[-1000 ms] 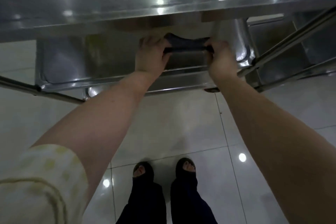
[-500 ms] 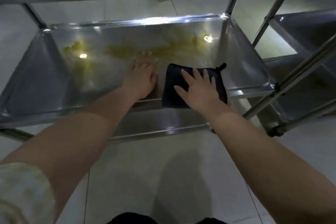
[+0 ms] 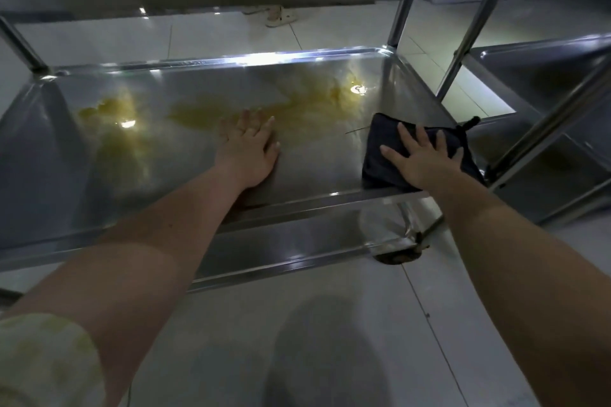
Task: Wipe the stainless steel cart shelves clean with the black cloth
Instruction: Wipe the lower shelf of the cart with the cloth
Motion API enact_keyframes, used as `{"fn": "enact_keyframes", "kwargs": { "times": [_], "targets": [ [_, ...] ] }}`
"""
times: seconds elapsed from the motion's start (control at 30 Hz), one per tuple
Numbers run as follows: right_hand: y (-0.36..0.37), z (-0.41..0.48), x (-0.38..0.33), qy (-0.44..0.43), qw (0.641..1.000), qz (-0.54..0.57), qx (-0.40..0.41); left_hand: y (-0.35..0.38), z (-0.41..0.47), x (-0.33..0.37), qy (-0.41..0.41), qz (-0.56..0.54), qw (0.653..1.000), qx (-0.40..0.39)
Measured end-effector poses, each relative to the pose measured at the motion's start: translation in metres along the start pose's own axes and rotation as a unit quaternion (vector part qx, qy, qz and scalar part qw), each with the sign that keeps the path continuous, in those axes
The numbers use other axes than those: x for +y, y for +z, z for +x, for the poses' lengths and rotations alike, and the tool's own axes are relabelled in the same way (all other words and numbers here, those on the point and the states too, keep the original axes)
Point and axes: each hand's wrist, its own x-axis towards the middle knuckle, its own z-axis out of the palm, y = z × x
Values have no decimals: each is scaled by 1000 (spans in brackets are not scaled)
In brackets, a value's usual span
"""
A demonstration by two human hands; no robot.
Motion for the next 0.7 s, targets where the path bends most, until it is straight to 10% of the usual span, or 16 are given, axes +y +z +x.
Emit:
{"fn": "enact_keyframes", "kwargs": {
  "times": [0.33, 0.53, 0.7],
  "targets": [
    [7, 5, -59, 30, 999, 6, 45, 10, -5, -3, -15, -48, 998, 29],
    [32, -14, -175, -214, 974, -60, 36, 8, -3, -14, -64, -141, 986, 69],
    [21, -1, -140, -349, 932, -82, 52, 7, -4, -17, -57, -127, 990, 37]
  ]
}}
